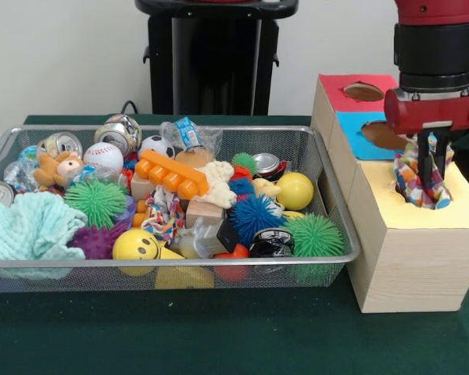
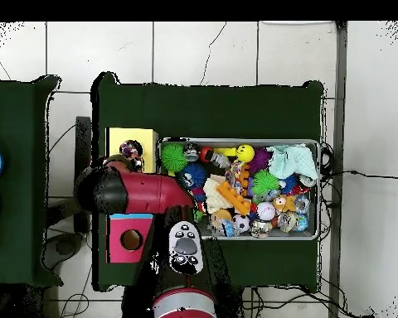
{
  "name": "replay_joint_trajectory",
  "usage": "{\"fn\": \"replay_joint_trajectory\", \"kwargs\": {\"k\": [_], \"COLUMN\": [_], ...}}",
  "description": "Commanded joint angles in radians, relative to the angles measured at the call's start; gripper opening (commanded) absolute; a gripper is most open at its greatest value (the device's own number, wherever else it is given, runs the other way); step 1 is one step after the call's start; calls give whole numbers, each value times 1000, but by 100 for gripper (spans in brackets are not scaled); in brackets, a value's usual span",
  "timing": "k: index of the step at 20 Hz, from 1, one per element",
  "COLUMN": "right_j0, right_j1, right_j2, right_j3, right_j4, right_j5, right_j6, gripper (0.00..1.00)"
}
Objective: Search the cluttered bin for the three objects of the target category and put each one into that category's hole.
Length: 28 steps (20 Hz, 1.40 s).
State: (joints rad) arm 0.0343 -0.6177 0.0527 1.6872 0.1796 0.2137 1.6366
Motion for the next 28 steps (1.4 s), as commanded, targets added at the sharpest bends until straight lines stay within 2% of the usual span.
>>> {"fn": "replay_joint_trajectory", "kwargs": {"k": [1, 6, 16, 21, 28], "right_j0": [-37, -26, -21, -28, -47], "right_j1": [153, 215, 289, 303, 308], "right_j2": [97, 90, 87, 97, 122], "right_j3": [68, 80, 109, 121, 128], "right_j4": [0, 1, 43, 33, 31], "right_j5": [-124, -234, -346, -390, -399], "right_j6": [213, 256, 283, 284, 288], "gripper": [0, 0, 0, 0, 0]}}
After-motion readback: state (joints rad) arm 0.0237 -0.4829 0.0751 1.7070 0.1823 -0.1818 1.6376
